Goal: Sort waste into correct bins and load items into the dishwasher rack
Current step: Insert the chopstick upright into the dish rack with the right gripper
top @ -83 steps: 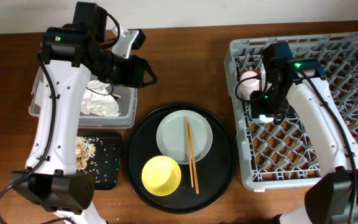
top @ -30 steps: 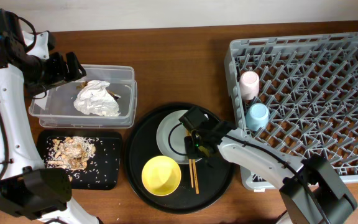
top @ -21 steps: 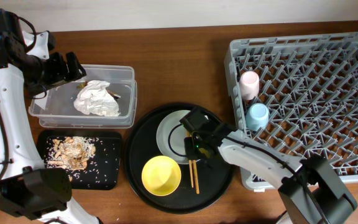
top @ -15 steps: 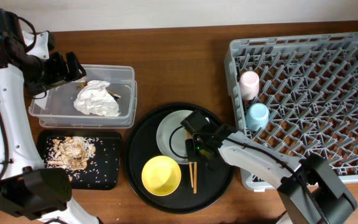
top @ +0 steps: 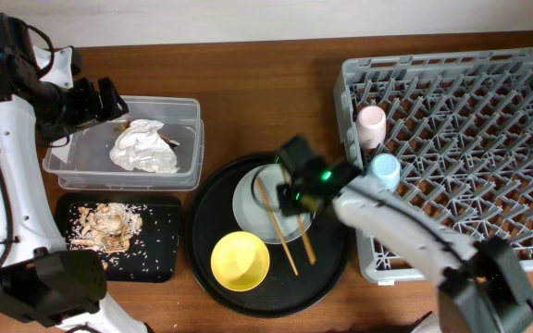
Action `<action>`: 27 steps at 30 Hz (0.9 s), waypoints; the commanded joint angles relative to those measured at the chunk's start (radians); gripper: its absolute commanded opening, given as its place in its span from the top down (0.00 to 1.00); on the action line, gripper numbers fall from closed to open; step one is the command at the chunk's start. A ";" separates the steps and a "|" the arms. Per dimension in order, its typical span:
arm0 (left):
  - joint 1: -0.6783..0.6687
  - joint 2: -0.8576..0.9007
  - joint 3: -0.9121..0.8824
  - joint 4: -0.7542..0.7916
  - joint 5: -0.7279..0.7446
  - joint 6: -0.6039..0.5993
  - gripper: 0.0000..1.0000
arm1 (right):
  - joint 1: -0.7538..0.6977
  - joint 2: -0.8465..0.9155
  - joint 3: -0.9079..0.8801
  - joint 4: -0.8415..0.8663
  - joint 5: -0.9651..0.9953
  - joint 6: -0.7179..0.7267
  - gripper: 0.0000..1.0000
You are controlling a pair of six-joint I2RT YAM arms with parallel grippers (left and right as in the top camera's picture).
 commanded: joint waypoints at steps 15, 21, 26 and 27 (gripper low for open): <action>0.002 -0.003 0.002 -0.001 -0.006 -0.006 0.01 | -0.764 0.075 0.311 -0.160 0.050 -0.661 0.89; 0.002 -0.003 0.002 -0.001 -0.006 -0.006 0.01 | -0.761 0.077 0.311 -0.156 0.024 -0.649 0.44; 0.002 -0.003 0.002 -0.001 -0.006 -0.006 0.01 | -0.761 0.077 0.311 -0.167 -0.174 -0.649 0.43; 0.002 -0.003 0.002 -0.001 -0.006 -0.006 0.01 | -0.761 0.077 0.311 -0.171 -0.201 -0.624 0.43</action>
